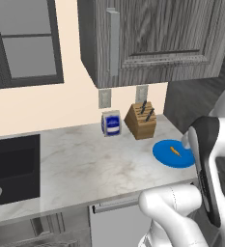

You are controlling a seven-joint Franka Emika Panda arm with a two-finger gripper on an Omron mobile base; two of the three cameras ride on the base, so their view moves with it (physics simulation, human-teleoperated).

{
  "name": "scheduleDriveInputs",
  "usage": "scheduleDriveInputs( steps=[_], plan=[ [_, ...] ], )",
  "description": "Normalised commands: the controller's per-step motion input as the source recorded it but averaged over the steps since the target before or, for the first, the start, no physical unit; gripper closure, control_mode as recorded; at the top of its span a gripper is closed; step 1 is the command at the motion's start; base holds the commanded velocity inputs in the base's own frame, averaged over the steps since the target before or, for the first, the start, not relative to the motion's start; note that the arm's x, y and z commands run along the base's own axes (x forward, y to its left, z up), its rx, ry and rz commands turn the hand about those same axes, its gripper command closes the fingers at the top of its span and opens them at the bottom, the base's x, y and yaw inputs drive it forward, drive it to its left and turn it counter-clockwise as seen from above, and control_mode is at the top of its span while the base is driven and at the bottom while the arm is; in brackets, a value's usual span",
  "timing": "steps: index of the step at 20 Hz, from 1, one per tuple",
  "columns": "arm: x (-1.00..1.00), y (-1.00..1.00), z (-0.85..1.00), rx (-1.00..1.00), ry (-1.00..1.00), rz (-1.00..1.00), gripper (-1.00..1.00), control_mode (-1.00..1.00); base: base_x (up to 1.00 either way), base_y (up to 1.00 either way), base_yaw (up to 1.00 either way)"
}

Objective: Pick the shrimp from the counter and place it in the microwave. Then turn on the microwave.

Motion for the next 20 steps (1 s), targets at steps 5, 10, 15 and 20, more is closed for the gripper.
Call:
scheduleDriveInputs(
  steps=[5, 10, 15, 20],
  plan=[
    [0.42, -0.13, -0.17, 0.0, 0.08, 0.04, -1.0, -1.0, 0.0, 0.0, 0.0],
    [0.39, -0.13, -0.2, 0.0, 0.05, 0.05, -1.0, -1.0, 0.0, 0.0, 0.0],
    [0.28, -0.16, -0.24, 0.0, 0.03, 0.04, -1.0, -1.0, 0.0, 0.0, 0.0],
    [0.26, -0.17, -0.25, 0.01, 0.0, 0.05, -1.0, -1.0, 0.0, 0.0, 0.0]
  ],
)
